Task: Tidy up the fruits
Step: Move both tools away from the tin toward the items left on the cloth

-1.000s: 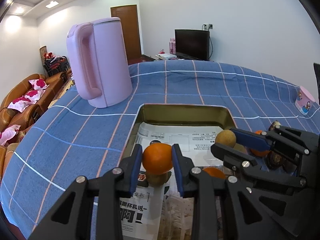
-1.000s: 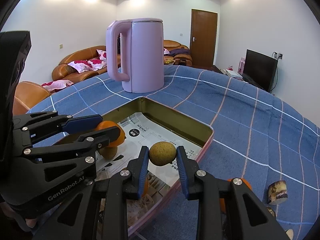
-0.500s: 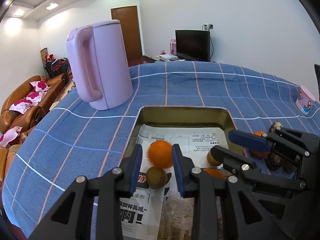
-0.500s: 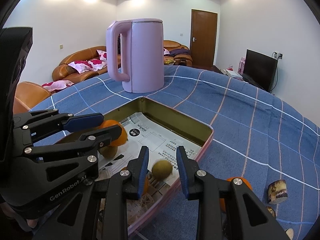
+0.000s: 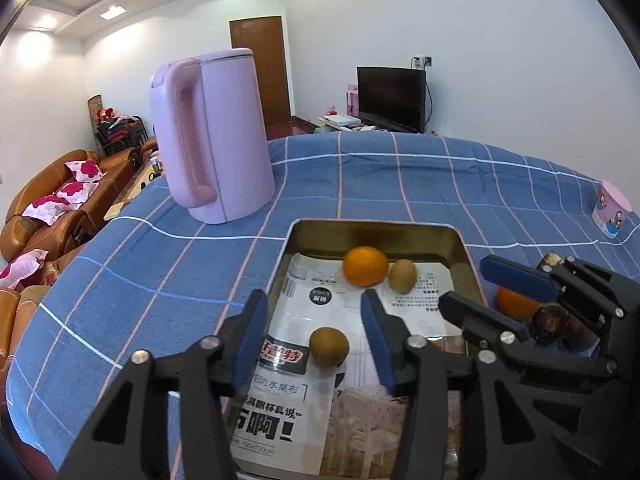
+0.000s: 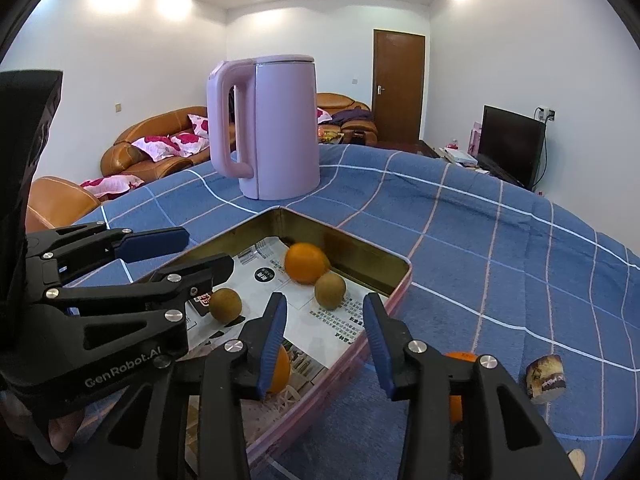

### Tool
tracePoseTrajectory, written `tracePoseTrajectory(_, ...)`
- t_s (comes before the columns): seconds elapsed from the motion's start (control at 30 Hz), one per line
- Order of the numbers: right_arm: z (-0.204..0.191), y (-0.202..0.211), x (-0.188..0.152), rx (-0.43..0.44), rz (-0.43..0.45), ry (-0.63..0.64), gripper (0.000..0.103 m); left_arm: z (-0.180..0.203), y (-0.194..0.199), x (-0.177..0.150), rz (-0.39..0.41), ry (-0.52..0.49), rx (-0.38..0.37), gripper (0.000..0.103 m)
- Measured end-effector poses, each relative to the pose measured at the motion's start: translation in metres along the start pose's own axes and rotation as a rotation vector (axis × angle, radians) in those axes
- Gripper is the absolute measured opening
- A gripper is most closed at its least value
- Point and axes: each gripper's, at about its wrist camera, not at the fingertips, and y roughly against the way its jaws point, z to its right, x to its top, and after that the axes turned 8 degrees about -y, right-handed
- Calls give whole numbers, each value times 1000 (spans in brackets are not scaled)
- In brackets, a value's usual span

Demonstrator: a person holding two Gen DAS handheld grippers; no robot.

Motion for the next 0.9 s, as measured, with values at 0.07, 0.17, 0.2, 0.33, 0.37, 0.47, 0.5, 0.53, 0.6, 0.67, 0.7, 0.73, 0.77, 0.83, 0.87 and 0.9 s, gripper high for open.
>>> tracePoseTrajectory(0.07,1,4,-1,-4,9,-3,46,0,3,0,5,0,-1,57)
tracePoseTrajectory(0.17,2,9,-2,-6,20,-9,47,1,7,0,13,0,1,58)
tracePoseTrajectory(0.2,3,10,-2,-7,22,-13,47,2,9,0,17,-1,1,58)
tracePoseTrajectory(0.33,6,21,-4,-23,43,-13,50,7,17,1,35,2,-2,65)
tracePoseTrajectory(0.37,8,26,-5,-23,49,-12,51,9,20,1,45,3,-2,68)
tracePoseTrajectory(0.47,17,44,-10,-42,71,2,61,19,28,2,69,-5,-11,73)
tracePoseTrajectory(0.5,20,49,-12,-49,76,4,61,23,31,2,76,-10,-16,74)
tracePoseTrajectory(0.53,25,55,-15,-61,82,7,61,29,34,2,84,-16,-20,74)
tracePoseTrajectory(0.6,39,70,-23,-94,93,-3,62,40,39,3,98,-30,-31,74)
tracePoseTrajectory(0.67,56,83,-29,-124,102,-19,62,53,42,3,107,-45,-45,74)
tracePoseTrajectory(0.7,62,89,-30,-140,105,-26,62,59,43,4,109,-52,-54,74)
tracePoseTrajectory(0.73,70,95,-33,-164,111,-34,62,65,43,4,109,-57,-61,74)
tracePoseTrajectory(0.77,81,104,-35,-196,118,-47,62,71,43,4,109,-63,-69,74)
tracePoseTrajectory(0.83,97,115,-38,-241,129,-65,62,83,41,4,105,-78,-83,74)
tracePoseTrajectory(0.87,104,120,-39,-261,136,-75,62,90,41,4,102,-85,-88,74)
tracePoseTrajectory(0.9,109,124,-40,-275,139,-83,62,98,39,4,99,-93,-96,74)
